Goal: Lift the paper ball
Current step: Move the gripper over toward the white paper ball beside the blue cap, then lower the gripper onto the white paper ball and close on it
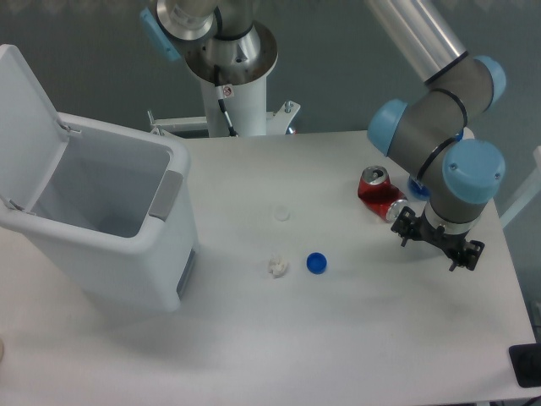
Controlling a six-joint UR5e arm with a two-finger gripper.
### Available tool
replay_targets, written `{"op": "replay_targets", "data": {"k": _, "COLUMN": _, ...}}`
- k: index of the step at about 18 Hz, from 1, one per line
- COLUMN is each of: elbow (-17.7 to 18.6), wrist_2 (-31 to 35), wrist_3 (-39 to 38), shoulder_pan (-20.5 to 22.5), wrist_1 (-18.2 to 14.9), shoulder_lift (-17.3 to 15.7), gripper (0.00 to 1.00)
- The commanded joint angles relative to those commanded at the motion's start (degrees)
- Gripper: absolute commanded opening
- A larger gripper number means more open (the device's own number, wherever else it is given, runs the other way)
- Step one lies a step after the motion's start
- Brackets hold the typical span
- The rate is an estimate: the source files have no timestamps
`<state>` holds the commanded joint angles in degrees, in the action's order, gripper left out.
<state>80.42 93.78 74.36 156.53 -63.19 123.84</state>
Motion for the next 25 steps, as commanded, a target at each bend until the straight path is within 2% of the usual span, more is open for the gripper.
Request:
{"op": "replay_targets", "data": {"k": 6, "elbow": 0.09, "wrist_2": -0.44, "wrist_3": -0.61, "shoulder_pan": -0.88, "wrist_1": -0.09, "shoulder_lift": -0.26, "gripper": 1.00}}
{"op": "replay_targets", "data": {"k": 10, "elbow": 3.07, "wrist_2": -0.44, "wrist_3": -1.67, "shoulder_pan": -2.54, "wrist_1": 0.00, "shoulder_lift": -1.14, "gripper": 1.00}}
{"op": "replay_targets", "data": {"k": 12, "elbow": 5.88, "wrist_2": -0.35, "wrist_3": -2.28, "shoulder_pan": -4.21, "wrist_1": 0.26, "shoulder_lift": -3.24, "gripper": 1.00}}
{"op": "replay_targets", "data": {"k": 15, "elbow": 8.61, "wrist_2": -0.44, "wrist_3": -7.63, "shoulder_pan": -6.76, "wrist_1": 0.27, "shoulder_lift": -5.01, "gripper": 1.00}}
{"op": "replay_targets", "data": {"k": 19, "elbow": 9.14, "wrist_2": -0.44, "wrist_3": -14.14, "shoulder_pan": -11.50, "wrist_1": 0.26, "shoulder_lift": -5.01, "gripper": 1.00}}
{"op": "replay_targets", "data": {"k": 22, "elbow": 9.49, "wrist_2": -0.88, "wrist_3": -14.85, "shoulder_pan": -14.32, "wrist_1": 0.18, "shoulder_lift": -5.45, "gripper": 1.00}}
{"op": "replay_targets", "data": {"k": 25, "elbow": 14.13, "wrist_2": -1.32, "wrist_3": -14.51, "shoulder_pan": -15.99, "wrist_1": 0.18, "shoulder_lift": -7.73, "gripper": 0.92}}
